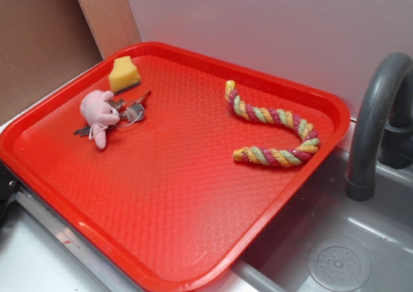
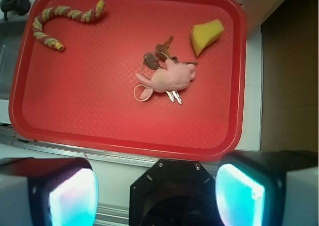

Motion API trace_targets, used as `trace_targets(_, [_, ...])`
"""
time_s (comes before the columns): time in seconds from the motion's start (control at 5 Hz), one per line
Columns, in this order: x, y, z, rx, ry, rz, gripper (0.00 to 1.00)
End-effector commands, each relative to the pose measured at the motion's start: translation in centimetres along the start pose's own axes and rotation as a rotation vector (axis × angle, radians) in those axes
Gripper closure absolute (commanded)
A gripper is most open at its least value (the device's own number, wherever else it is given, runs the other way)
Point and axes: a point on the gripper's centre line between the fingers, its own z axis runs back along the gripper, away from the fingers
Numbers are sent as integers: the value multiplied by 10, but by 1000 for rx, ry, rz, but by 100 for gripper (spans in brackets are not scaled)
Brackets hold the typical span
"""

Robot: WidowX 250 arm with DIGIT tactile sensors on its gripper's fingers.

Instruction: Grab the pink bunny.

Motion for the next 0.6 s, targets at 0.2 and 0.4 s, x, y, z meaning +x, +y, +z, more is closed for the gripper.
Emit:
trace_targets(0.2, [7,12,-6,51,-17,245,0])
trace_targets(0.4, [16,28,-26,-65,71,519,0])
